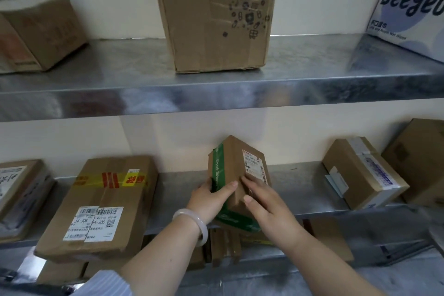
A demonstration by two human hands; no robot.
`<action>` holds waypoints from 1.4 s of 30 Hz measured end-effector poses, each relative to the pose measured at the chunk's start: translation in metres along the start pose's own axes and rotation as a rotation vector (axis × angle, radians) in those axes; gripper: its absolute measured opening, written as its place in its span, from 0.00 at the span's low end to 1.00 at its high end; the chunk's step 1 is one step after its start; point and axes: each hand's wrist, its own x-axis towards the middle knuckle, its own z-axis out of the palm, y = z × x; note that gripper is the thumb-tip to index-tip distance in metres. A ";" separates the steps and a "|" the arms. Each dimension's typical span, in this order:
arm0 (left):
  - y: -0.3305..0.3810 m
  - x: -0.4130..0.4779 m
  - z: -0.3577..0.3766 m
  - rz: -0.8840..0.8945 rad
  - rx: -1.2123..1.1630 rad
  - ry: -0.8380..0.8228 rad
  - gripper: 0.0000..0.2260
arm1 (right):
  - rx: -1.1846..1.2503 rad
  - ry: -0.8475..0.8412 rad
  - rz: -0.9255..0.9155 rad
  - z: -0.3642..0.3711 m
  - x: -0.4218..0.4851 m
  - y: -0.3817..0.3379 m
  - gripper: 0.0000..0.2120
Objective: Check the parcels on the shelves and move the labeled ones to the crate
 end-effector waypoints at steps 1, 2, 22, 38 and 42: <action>0.000 0.000 -0.003 -0.015 -0.024 -0.001 0.25 | 0.000 0.040 0.025 0.001 0.002 0.003 0.25; 0.001 0.000 -0.007 -0.019 -0.048 0.003 0.20 | -0.012 0.091 0.064 0.000 0.003 0.006 0.25; -0.014 0.019 -0.015 0.224 0.479 -0.072 0.41 | -0.221 0.177 0.303 -0.001 0.000 0.007 0.30; 0.112 0.020 0.217 0.457 0.574 -0.169 0.33 | -0.456 0.405 0.110 -0.232 -0.023 0.112 0.30; 0.130 0.023 0.266 0.442 0.480 -0.152 0.31 | -0.348 0.378 0.263 -0.282 -0.023 0.143 0.33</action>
